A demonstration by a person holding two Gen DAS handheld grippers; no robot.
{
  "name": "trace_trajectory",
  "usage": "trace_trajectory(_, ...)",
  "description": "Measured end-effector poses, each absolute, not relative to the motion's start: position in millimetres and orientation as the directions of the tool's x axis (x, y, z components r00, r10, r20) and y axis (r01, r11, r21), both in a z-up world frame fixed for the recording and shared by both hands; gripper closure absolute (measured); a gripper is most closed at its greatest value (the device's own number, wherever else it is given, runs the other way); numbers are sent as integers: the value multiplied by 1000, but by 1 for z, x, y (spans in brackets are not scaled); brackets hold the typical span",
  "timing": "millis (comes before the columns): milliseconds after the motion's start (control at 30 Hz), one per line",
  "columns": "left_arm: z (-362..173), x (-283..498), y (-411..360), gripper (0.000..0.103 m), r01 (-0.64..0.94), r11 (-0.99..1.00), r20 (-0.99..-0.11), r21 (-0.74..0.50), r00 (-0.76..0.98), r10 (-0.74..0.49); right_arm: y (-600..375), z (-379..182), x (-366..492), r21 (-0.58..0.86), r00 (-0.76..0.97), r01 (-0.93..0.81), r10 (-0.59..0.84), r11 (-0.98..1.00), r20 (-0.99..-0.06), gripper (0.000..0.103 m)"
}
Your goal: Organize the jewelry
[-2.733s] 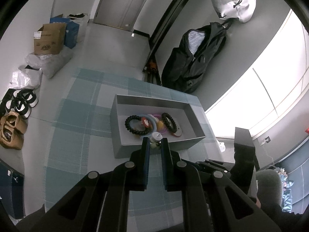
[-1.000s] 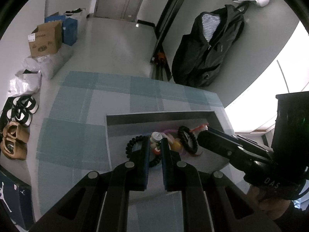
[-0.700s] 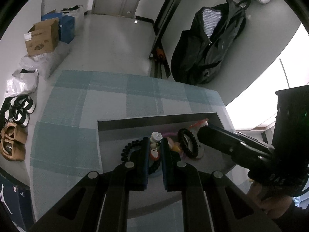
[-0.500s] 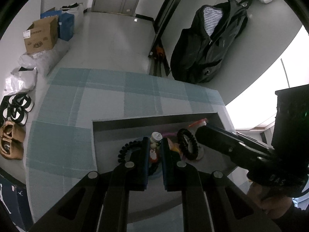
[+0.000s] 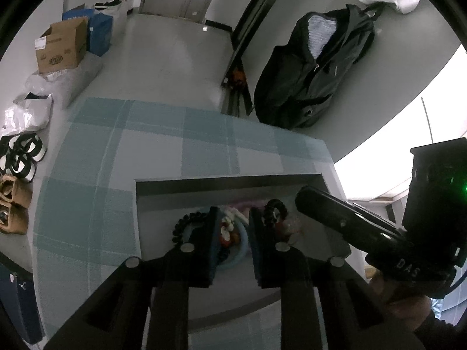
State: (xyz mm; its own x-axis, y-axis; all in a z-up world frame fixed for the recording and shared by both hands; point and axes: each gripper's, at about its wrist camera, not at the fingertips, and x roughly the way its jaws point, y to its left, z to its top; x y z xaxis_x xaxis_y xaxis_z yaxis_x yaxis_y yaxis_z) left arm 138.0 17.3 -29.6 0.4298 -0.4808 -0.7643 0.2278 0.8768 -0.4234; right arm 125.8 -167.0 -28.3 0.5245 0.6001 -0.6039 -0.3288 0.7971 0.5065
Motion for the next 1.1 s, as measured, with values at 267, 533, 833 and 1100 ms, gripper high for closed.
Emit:
trace_trajectory(267,-25,132,20,58,212,886,-749,-412,474,-462,-171,-23,121,499,549,-328,592,802,-589,70)
trace_trajectory(533,-12,118,27,46,171,935,-745,-311,566,-352,-169,-13,107,452,580,-353,571,819,-581,49)
trace_trajectory(833,-3,98,39,35,87,978,-700,-188,687,-196,-168,-4,86,362,637,-361,510,860,-578,24)
trace_trajectory(1100,7,72,47,25,27,988,-663,-153,739,-123,-178,-1,62,329,692,-308,448,893,-567,10)
